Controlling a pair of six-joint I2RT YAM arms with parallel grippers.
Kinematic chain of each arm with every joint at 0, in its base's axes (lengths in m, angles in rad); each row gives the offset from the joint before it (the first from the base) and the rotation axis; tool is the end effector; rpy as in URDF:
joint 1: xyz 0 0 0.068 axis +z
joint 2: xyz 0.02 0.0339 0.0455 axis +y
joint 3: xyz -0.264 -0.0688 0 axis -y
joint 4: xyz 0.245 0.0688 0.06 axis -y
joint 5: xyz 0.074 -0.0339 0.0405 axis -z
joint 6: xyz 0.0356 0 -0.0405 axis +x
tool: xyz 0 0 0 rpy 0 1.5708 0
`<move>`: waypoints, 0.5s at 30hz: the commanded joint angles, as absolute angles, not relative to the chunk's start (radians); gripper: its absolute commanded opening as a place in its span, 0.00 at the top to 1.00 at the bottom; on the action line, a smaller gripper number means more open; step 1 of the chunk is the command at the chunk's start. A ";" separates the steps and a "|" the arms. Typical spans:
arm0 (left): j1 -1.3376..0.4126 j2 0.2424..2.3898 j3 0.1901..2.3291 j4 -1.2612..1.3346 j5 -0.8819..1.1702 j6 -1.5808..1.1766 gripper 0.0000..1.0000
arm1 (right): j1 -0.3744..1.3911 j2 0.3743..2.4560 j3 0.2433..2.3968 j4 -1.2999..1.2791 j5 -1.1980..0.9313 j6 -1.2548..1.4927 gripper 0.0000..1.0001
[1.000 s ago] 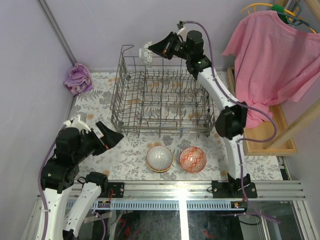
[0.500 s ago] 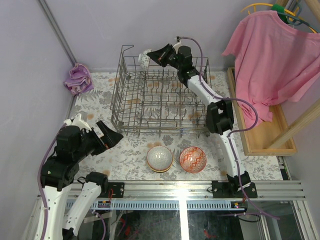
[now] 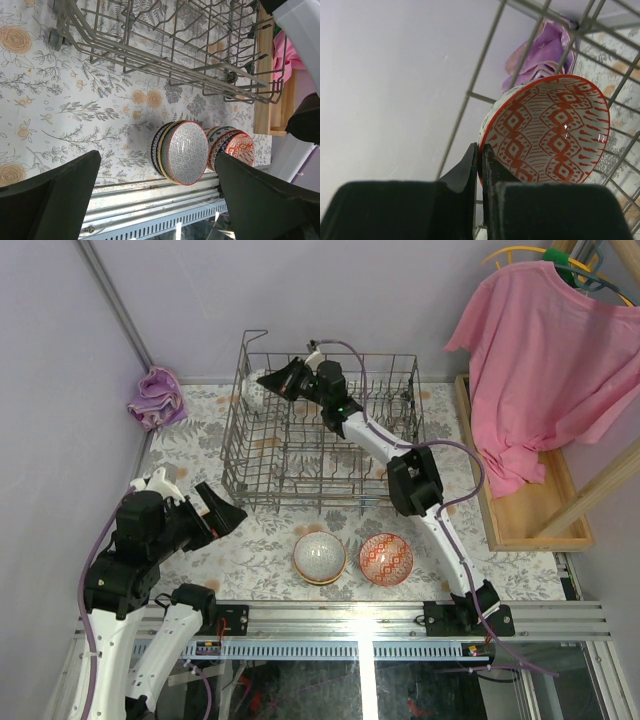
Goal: Load the bowls into the dish rack
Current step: Turn the bowl upside down on the dish rack.
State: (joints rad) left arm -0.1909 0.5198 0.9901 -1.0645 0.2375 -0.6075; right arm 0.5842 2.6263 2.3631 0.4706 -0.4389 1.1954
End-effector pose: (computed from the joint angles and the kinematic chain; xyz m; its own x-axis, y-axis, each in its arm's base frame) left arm 0.0692 -0.0219 0.3483 -0.6659 -0.4364 -0.6052 -0.0052 0.8138 -0.5811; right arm 0.4970 0.3468 0.2597 -0.7242 0.5308 -0.4402 -0.4700 0.0871 0.8783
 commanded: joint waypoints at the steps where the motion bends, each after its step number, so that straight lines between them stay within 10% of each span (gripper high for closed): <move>1: -0.195 0.513 0.985 -1.095 0.290 -0.579 0.00 | 0.600 2.639 2.434 0.621 -0.419 1.178 1.00; 15: -0.196 0.512 0.964 -1.098 0.292 -0.574 0.00 | 0.584 2.734 2.466 0.675 -0.385 1.183 1.00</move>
State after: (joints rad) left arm -0.1909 0.5167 0.9756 -1.0725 0.2302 -0.5938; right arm 0.5968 2.7586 2.3871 0.5194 -0.4065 1.1851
